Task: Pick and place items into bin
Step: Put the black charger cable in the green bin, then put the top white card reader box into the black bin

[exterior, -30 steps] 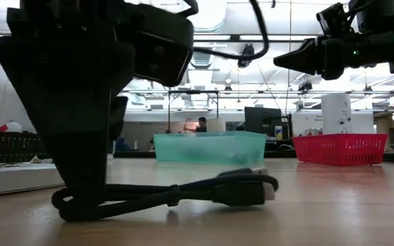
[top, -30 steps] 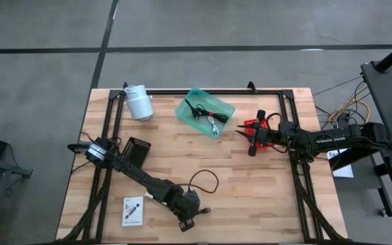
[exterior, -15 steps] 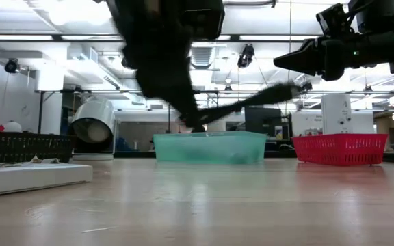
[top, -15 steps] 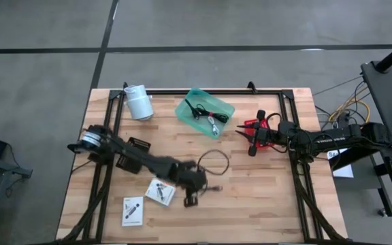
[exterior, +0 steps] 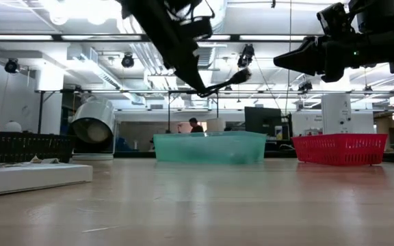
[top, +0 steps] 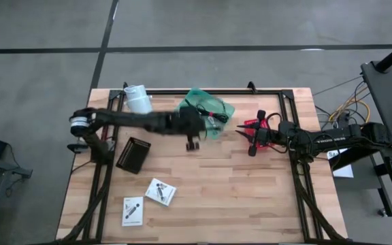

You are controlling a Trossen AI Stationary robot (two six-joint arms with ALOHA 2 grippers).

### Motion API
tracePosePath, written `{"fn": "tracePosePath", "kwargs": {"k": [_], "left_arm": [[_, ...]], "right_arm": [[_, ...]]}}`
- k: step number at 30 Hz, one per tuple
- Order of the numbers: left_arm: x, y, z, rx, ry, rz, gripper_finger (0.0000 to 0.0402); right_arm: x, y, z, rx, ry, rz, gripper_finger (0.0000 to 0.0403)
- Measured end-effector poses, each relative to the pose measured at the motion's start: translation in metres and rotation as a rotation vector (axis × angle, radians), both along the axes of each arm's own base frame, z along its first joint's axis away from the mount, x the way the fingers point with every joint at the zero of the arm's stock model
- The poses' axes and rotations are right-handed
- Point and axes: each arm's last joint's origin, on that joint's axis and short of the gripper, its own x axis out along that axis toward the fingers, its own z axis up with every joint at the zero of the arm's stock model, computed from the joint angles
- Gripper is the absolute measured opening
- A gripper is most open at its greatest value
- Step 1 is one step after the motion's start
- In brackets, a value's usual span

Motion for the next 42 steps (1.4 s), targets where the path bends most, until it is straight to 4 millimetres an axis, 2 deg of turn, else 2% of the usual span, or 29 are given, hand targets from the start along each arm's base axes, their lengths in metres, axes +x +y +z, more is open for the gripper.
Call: {"fn": "tracePosePath", "kwargs": {"k": [4,8,12,16,21,25,29,33,42], "left_arm": [[-0.01,0.052,0.001,-0.057,-0.006,0.035,0.0],[-0.018,0.095,-0.007,-0.055,0.0,0.135,0.0],[-0.023,0.121,-0.014,-0.049,-0.01,0.198,0.001],[-0.022,0.132,-0.022,-0.033,0.013,0.16,0.0045],[-0.02,0.129,-0.026,0.0,0.049,0.045,0.0097],[-0.022,0.116,-0.024,-0.034,0.116,0.022,0.013],[-0.029,0.092,-0.018,-0.145,0.166,0.073,0.0145],[-0.033,0.066,-0.023,-0.256,0.24,0.139,0.0146],[-0.032,0.004,-0.03,-0.36,0.345,0.159,0.0147]], "right_arm": [[0.0,0.0,0.0,-0.003,-0.003,0.0,0.0068],[0.001,0.0,0.004,-0.013,-0.012,0.0,0.0068],[0.003,0.0,0.008,-0.016,-0.023,0.0,0.0068],[0.004,-0.001,0.011,-0.024,-0.028,0.0,0.0068],[0.004,-0.001,0.013,-0.052,-0.024,0.0,0.0068],[0.004,-0.001,0.012,-0.087,-0.013,0.0,0.0068],[0.004,-0.001,0.012,-0.102,-0.009,0.0,0.0068],[0.004,-0.001,0.012,-0.103,-0.009,0.0,0.0068],[0.004,-0.001,0.013,-0.135,-0.003,0.0,0.0068]]}}
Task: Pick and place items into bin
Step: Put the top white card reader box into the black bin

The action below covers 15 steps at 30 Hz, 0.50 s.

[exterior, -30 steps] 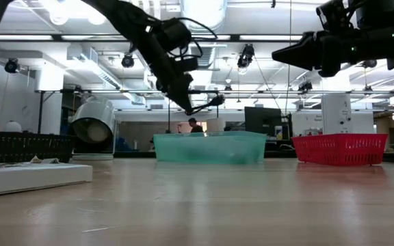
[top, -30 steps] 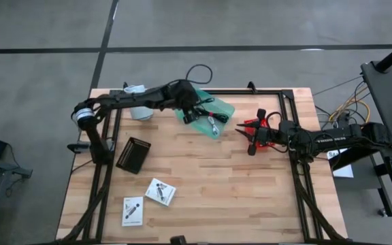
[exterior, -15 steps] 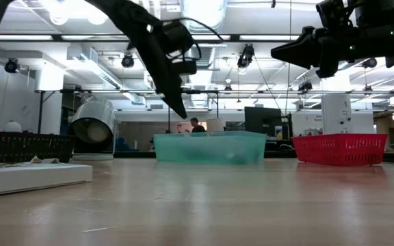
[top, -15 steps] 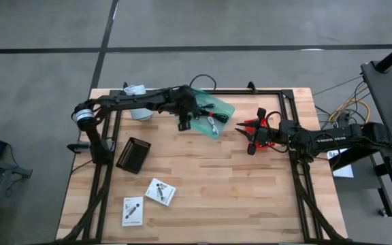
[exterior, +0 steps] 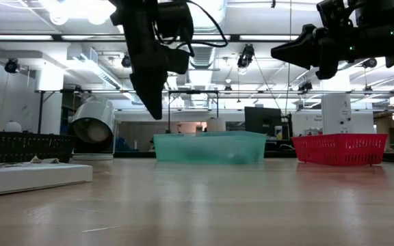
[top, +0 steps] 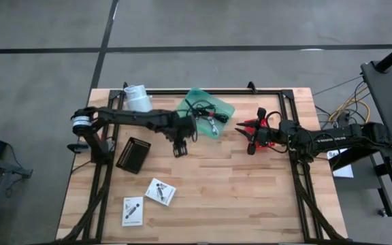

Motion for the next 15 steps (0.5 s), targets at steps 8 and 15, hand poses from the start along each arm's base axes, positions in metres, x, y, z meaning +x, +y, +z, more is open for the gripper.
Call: {"fn": "tracePosePath", "kwargs": {"k": [8,15], "left_arm": [[0.001,-0.051,-0.002,-0.02,0.018,-0.093,0.0147],[0.001,-0.071,-0.002,-0.034,0.008,-0.099,0.0147]], "right_arm": [[0.0,0.0,0.0,-0.018,0.003,0.0,0.0068],[0.0,0.0,0.0,-0.017,0.002,0.0,0.0068]]}}
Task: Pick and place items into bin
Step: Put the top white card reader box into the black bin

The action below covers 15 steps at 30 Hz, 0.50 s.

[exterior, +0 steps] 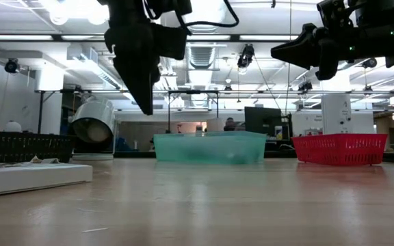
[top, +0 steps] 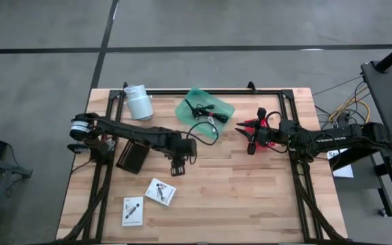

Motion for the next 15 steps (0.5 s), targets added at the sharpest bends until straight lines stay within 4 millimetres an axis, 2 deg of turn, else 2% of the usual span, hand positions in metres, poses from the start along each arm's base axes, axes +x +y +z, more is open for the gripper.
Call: {"fn": "tracePosePath", "kwargs": {"k": [15], "left_arm": [[-0.002,-0.0093,-0.0073,-0.118,0.017,0.364,0.0147]], "right_arm": [[0.0,-0.0001,-0.0002,0.036,-0.008,0.001,0.0068]]}}
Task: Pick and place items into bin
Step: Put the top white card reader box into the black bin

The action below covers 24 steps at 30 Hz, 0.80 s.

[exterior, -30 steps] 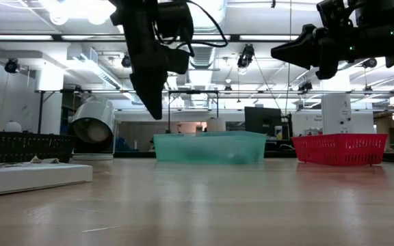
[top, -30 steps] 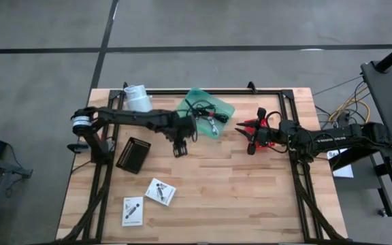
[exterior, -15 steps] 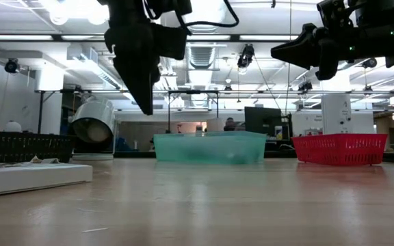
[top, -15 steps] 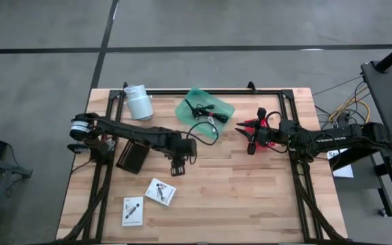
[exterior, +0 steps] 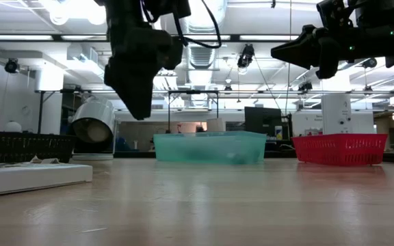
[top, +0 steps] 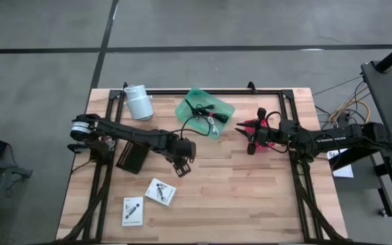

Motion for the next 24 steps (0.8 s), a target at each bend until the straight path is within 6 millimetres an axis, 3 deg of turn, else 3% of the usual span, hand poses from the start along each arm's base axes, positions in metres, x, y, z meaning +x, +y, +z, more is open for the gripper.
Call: {"fn": "tracePosePath", "kwargs": {"k": [10,16,24], "left_arm": [[-0.005,-0.037,0.0,-0.013,-0.005,-0.077,0.0147],[-0.011,-0.061,0.0,-0.045,-0.007,-0.037,0.0147],[-0.017,-0.08,0.0,-0.065,-0.006,-0.028,0.0147]], "right_arm": [[0.0,0.0,0.0,0.085,-0.023,0.002,0.0068],[0.0,0.0,0.0,0.117,-0.031,0.002,0.0068],[0.0,0.0,0.0,0.143,-0.038,0.003,0.0068]]}}
